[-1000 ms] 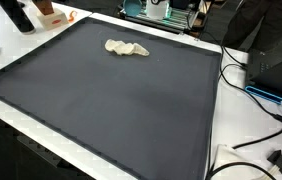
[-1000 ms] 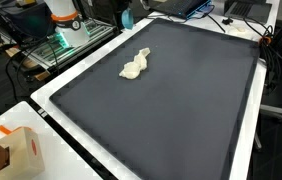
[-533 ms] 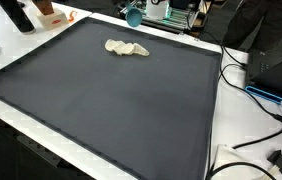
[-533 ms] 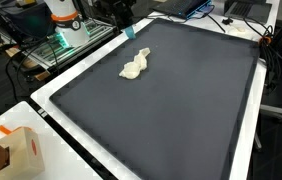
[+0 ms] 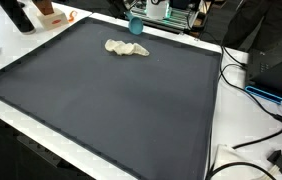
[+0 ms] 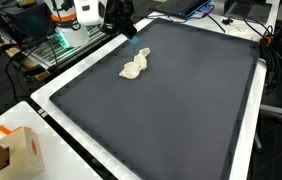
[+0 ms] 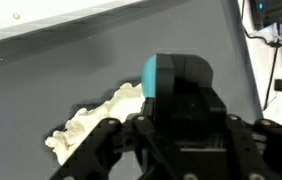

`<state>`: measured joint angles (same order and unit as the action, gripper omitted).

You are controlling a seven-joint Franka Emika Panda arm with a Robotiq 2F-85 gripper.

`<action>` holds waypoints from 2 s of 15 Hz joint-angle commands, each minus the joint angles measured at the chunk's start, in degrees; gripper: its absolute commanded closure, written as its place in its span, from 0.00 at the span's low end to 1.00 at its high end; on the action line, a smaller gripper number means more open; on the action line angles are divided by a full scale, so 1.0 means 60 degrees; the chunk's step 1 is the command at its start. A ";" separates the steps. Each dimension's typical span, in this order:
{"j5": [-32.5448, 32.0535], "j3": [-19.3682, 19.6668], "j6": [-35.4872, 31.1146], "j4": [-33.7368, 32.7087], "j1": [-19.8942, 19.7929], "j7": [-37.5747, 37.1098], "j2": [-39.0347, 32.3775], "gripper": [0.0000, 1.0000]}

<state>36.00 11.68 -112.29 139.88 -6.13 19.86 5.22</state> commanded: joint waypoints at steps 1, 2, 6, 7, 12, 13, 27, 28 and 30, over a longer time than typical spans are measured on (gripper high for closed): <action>0.0661 0.0229 0.1190 -0.0409 -0.0305 0.2168 -0.0622 0.75; 0.0780 0.0265 0.1446 -0.0453 -0.0406 0.2782 -0.0766 0.75; 0.1095 0.0302 0.2160 -0.0689 -0.0830 0.4592 -0.1461 0.75; 0.1260 0.0290 0.2193 -0.0719 -0.0922 0.4835 -0.1643 0.75; 0.2300 0.0249 0.1976 -0.0774 -0.1312 0.5307 -0.2362 0.75; 0.2523 0.0250 0.1955 -0.0771 -0.1373 0.5325 -0.2446 0.75; 0.3904 0.0028 0.1299 -0.1115 -0.1381 0.5701 -0.3704 0.75; 0.3843 0.0014 0.1215 -0.1169 -0.1366 0.5739 -0.3796 0.75; 0.3749 -0.0010 0.1146 -0.1285 -0.1362 0.5727 -0.3983 0.75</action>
<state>57.95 12.03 -103.52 133.22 -14.30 52.97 -16.44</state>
